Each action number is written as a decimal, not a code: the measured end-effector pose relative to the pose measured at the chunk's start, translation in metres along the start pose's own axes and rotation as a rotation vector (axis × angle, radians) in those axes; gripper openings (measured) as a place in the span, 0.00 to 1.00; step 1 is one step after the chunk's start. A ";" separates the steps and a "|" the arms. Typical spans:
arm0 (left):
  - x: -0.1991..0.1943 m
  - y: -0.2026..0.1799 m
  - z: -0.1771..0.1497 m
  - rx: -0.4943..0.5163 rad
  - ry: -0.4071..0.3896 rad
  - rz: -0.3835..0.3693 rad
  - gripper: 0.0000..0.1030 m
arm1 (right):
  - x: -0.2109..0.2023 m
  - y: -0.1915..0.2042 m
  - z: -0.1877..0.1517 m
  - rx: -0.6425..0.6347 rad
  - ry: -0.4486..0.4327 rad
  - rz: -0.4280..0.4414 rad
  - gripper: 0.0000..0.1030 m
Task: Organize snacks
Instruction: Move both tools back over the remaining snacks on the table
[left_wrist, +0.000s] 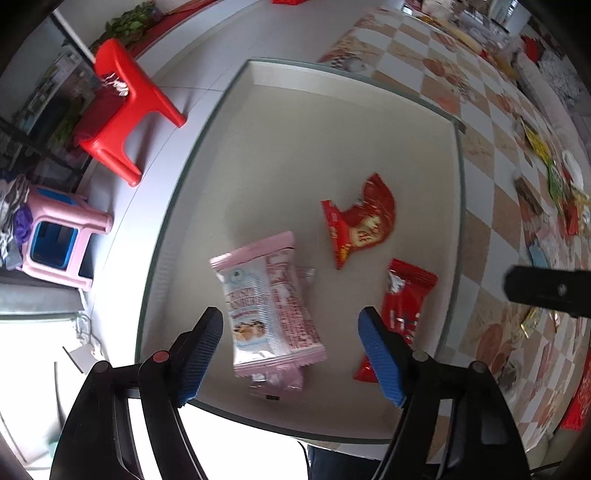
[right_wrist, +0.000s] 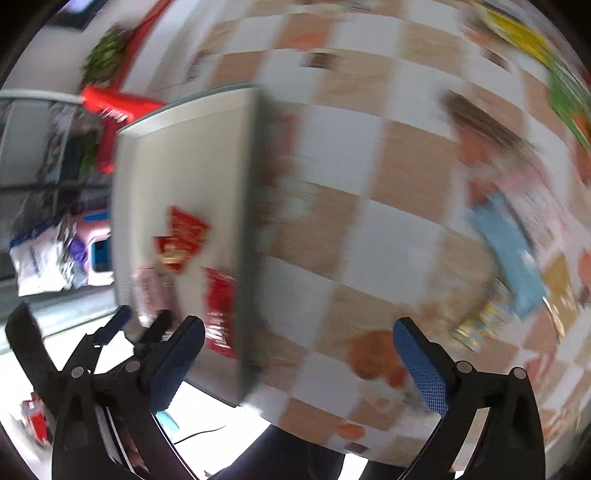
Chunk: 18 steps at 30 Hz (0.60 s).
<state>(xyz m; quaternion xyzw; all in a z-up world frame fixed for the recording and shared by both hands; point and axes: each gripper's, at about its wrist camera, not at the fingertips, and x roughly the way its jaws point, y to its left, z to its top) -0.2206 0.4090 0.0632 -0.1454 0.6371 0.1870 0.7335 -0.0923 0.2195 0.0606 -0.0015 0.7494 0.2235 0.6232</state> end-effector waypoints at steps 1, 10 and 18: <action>-0.001 -0.003 0.001 0.008 -0.002 -0.001 0.77 | -0.002 -0.010 -0.003 0.026 -0.001 -0.006 1.00; -0.012 -0.039 0.004 0.112 -0.007 -0.035 0.77 | -0.018 -0.107 -0.041 0.236 -0.027 -0.047 1.00; -0.018 -0.078 0.007 0.210 -0.010 -0.045 0.77 | -0.026 -0.174 -0.072 0.415 -0.032 -0.047 1.00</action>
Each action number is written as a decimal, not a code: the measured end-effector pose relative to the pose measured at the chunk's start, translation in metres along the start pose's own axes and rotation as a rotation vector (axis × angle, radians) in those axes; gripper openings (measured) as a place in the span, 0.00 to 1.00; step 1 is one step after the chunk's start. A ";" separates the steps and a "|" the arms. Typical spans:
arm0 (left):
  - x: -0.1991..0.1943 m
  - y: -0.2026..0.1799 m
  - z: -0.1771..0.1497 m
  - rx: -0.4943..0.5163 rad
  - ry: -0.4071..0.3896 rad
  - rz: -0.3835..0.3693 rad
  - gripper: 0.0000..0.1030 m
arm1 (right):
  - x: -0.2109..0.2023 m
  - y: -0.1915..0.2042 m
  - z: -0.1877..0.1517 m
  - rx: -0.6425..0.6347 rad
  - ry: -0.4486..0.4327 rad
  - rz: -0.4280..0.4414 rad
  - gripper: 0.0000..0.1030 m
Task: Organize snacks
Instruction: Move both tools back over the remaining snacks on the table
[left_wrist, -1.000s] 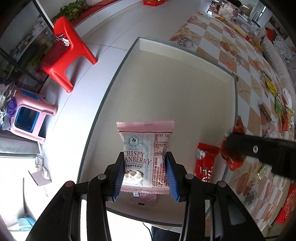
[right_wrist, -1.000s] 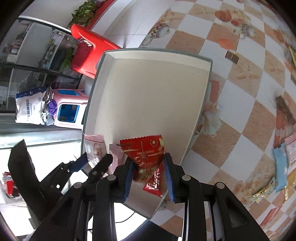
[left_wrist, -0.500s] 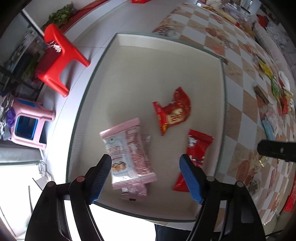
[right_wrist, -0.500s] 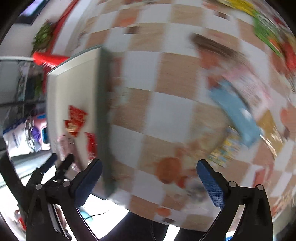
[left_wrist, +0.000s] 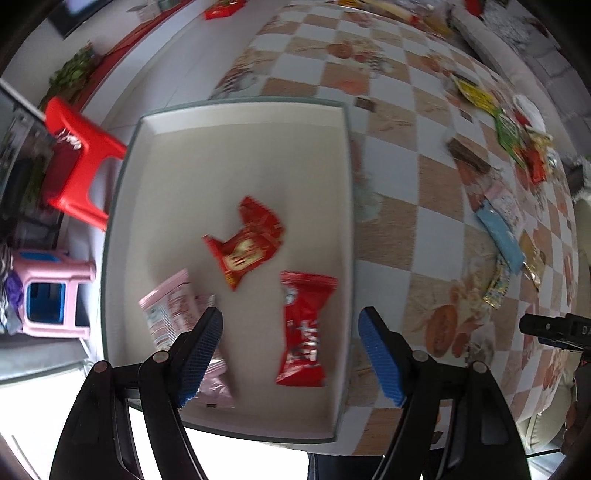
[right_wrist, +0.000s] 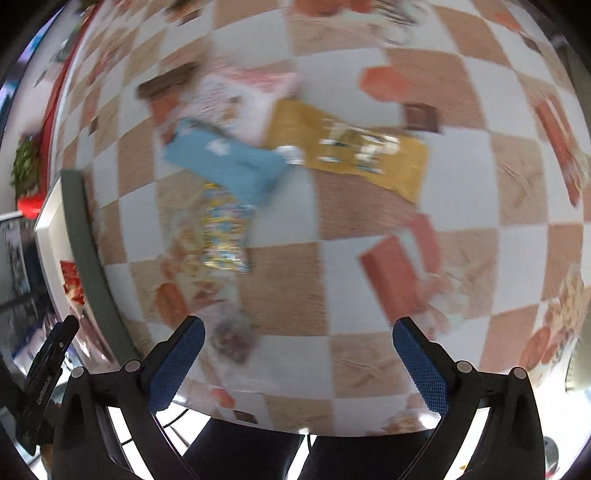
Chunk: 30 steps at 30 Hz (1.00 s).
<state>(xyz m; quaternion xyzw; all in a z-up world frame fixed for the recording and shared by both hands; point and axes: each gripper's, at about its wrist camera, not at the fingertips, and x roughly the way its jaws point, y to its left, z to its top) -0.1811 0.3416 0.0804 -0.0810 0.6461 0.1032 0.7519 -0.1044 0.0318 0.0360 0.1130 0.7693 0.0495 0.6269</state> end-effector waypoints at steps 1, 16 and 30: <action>0.000 -0.005 0.001 0.011 0.001 -0.005 0.77 | -0.002 -0.008 0.000 0.016 -0.003 0.002 1.00; 0.009 -0.055 -0.002 0.093 0.047 -0.005 0.77 | -0.024 -0.087 0.021 0.134 -0.060 -0.042 1.00; 0.017 -0.084 -0.017 0.140 0.125 -0.023 0.77 | -0.032 -0.080 0.119 0.046 -0.117 -0.135 1.00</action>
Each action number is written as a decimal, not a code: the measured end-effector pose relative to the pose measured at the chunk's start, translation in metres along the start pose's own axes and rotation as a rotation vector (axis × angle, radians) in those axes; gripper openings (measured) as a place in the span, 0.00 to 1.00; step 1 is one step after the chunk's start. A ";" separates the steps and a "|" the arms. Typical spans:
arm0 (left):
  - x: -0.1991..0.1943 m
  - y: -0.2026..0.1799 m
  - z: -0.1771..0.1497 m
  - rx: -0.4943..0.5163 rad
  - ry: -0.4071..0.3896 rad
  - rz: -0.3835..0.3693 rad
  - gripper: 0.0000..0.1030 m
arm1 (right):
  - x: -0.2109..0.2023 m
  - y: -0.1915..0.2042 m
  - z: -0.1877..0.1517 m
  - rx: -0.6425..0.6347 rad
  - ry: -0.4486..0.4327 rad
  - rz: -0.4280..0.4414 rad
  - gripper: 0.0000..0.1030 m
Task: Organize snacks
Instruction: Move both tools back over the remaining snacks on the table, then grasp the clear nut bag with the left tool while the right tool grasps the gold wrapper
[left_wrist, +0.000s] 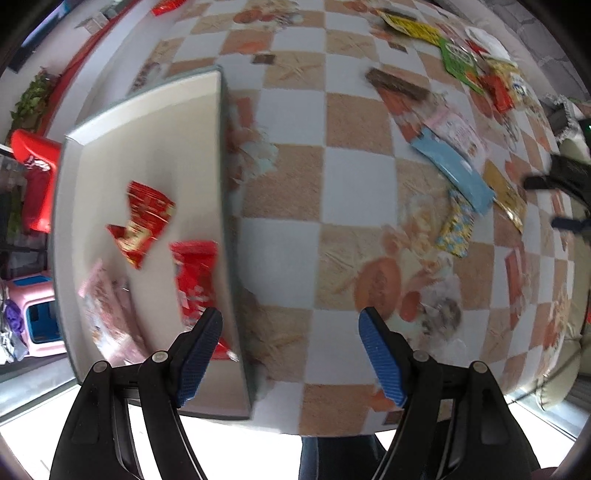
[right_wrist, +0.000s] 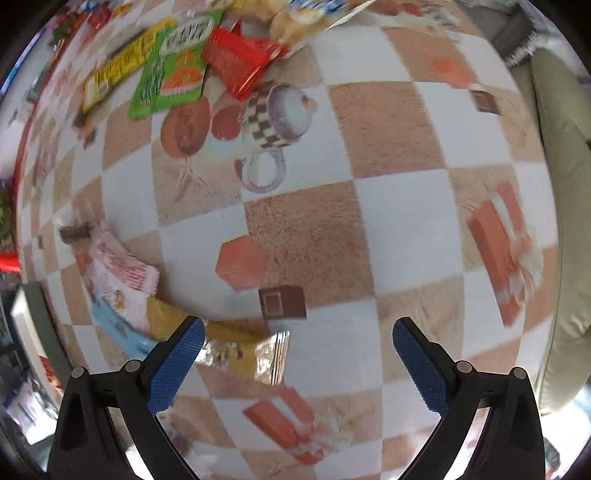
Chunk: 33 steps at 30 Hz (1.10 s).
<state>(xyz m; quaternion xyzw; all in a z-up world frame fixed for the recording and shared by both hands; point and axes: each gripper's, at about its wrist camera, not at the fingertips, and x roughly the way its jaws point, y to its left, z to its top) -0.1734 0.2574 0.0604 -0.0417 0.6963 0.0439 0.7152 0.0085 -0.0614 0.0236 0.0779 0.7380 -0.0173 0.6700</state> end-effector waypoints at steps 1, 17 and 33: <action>0.001 -0.004 -0.002 0.005 0.010 -0.018 0.78 | 0.004 0.001 0.000 -0.015 0.010 -0.006 1.00; 0.033 -0.071 0.004 0.045 0.136 -0.167 0.79 | -0.003 -0.056 -0.060 -0.043 0.026 0.017 1.00; 0.047 -0.102 0.003 0.158 0.111 -0.012 0.37 | -0.007 0.045 -0.144 -0.532 -0.018 -0.088 1.00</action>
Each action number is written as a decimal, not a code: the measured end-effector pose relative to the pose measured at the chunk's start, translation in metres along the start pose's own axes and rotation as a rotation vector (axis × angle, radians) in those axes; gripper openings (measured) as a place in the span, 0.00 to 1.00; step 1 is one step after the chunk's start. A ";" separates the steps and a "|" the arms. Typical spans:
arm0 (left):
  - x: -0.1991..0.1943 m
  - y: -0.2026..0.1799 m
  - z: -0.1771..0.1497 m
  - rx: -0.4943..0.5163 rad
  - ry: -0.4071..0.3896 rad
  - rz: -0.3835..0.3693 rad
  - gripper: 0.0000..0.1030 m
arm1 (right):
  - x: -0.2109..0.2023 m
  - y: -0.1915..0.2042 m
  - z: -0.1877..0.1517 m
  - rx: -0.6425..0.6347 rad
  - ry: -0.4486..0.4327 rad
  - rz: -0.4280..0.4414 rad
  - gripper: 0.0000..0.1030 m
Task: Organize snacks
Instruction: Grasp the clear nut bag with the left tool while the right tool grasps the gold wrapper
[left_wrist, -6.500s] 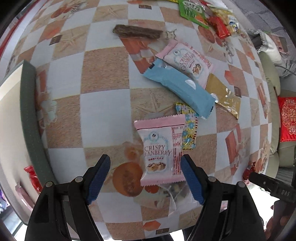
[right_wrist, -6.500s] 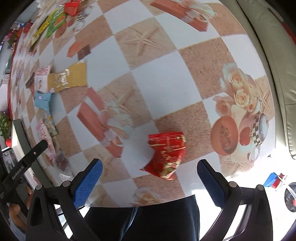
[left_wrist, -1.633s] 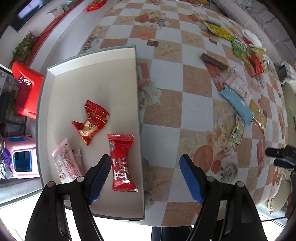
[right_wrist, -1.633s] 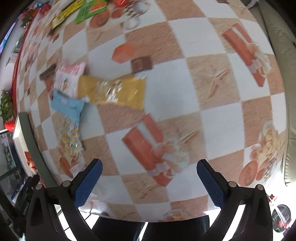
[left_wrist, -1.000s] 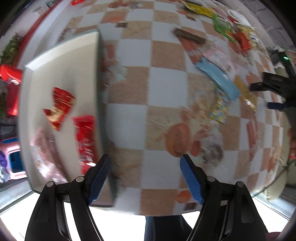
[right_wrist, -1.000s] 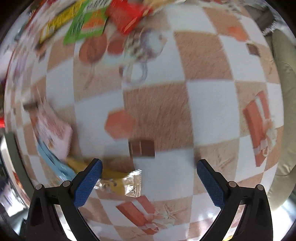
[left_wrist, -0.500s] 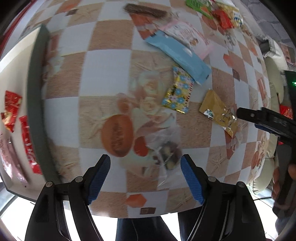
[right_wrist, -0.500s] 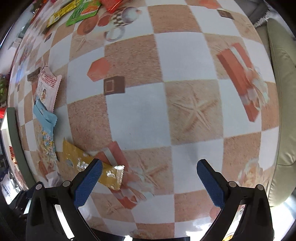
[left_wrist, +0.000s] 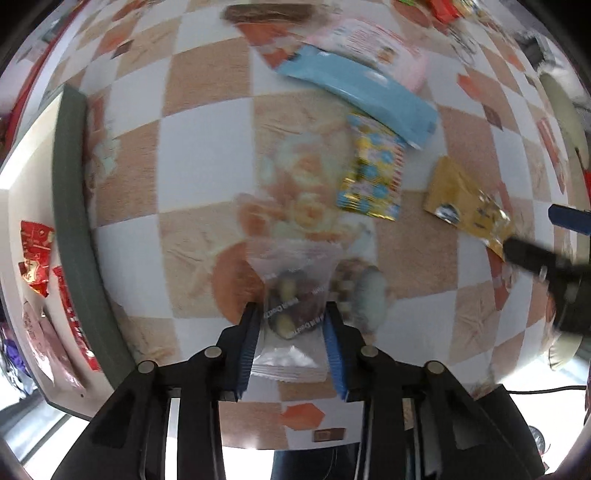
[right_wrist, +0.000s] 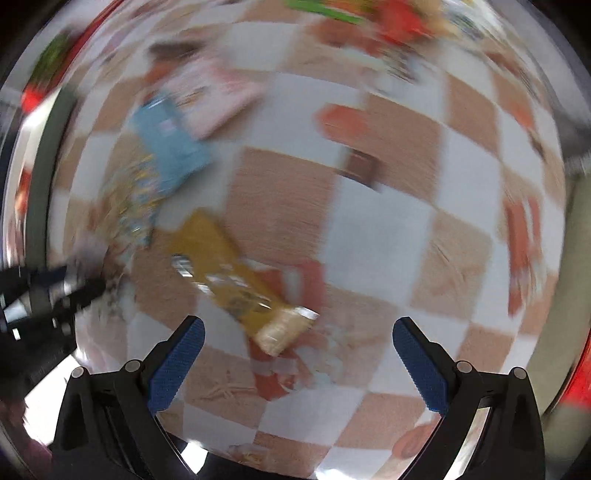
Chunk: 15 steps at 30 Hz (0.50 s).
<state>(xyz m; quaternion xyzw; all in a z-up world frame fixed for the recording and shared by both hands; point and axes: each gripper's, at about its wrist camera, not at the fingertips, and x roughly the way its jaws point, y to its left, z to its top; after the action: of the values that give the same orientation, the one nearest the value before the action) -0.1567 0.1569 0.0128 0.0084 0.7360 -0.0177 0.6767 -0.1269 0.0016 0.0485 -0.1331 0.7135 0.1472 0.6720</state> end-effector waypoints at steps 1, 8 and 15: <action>-0.001 0.004 0.000 0.003 -0.010 -0.007 0.37 | 0.002 0.008 0.003 -0.038 0.009 -0.003 1.00; 0.000 0.015 -0.001 0.034 -0.035 -0.005 0.63 | 0.025 0.049 0.015 -0.227 0.083 -0.055 1.00; 0.004 0.013 0.001 0.039 -0.048 0.002 0.78 | 0.026 0.052 0.003 -0.259 0.028 -0.057 1.00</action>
<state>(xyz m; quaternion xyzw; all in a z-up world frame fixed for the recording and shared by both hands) -0.1555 0.1695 0.0081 0.0218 0.7191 -0.0314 0.6938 -0.1458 0.0512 0.0241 -0.2408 0.6938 0.2170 0.6431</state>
